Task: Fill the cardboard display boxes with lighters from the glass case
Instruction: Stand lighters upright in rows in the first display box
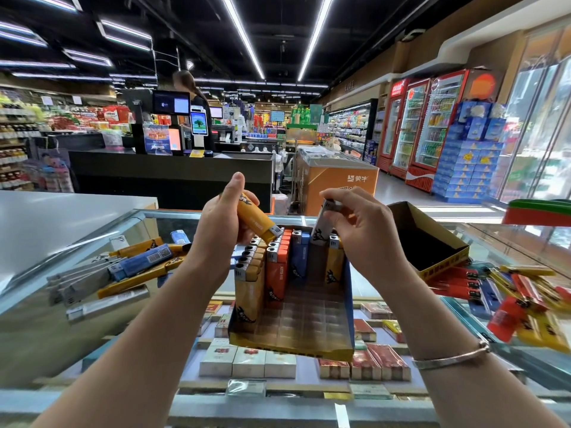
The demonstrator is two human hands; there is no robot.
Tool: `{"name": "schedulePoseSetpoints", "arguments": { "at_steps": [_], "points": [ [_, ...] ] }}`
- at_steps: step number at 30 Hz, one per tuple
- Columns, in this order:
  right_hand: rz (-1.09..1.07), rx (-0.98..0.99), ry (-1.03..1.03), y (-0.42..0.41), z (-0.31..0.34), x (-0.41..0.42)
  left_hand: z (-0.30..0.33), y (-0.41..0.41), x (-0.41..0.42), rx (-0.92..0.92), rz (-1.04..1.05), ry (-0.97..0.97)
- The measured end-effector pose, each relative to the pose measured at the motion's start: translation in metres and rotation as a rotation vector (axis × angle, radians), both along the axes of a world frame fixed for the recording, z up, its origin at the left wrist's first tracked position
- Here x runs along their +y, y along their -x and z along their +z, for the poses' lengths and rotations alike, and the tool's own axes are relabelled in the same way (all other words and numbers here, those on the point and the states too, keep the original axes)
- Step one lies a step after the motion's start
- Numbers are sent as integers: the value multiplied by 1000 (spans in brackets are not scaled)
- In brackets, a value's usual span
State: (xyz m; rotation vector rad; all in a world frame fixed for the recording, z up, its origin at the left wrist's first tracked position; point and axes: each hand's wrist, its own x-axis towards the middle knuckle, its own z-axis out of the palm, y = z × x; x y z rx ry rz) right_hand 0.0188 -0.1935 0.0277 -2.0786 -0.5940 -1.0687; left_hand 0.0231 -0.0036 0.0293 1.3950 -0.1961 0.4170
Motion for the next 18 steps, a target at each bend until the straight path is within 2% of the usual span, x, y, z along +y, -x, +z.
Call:
{"name": "schedulePoseSetpoints", "arguments": {
  "at_steps": [3,8,18],
  "points": [
    [-30,-30,69,0,-1,3,-1,0,0,-4,-3,-8],
    [-89,45,270,-8,-10,6,-1,0,-1,-3,9,-10],
    [-147,105,343,-12,-12,7,1,1,-2,-3,-12,-2]
  ]
}}
